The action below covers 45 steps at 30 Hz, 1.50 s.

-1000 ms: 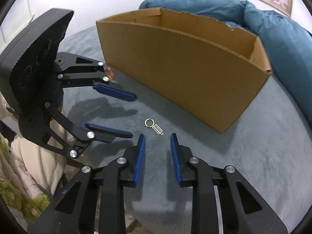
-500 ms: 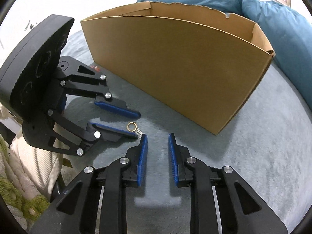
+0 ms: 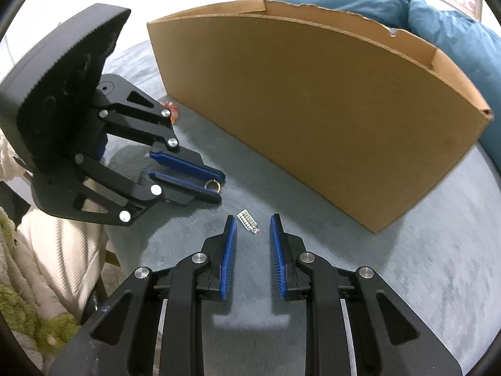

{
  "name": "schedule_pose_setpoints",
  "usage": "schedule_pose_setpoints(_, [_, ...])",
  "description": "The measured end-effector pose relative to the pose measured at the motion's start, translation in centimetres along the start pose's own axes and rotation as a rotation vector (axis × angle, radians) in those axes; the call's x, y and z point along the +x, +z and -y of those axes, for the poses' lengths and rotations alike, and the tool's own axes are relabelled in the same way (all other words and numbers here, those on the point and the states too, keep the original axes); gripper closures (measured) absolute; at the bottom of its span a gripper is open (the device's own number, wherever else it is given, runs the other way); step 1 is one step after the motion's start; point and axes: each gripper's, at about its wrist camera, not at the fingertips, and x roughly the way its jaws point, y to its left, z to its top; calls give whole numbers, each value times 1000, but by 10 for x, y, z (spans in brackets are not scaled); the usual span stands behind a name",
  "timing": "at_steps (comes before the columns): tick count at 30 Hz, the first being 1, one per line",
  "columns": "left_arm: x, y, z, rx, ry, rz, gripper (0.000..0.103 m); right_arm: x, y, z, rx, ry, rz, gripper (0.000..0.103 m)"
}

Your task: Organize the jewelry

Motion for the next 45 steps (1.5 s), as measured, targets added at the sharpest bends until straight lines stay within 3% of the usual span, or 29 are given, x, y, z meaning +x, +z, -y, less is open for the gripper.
schedule_pose_setpoints(5, [2,0,-2,-7,1,-4,91,4,-1,5,-2,6,-5,83])
schedule_pose_setpoints(12, [3,0,-1,-23,0,-11,91,6,-2,9,2,8,-21,102])
schedule_pose_setpoints(29, [-2,8,6,-20,45,-16,92,-19,-1,1,30,-34,35,103])
schedule_pose_setpoints(45, [-36,11,10,-24,108,20,92,-50,-2,-17,36,-99,89,103])
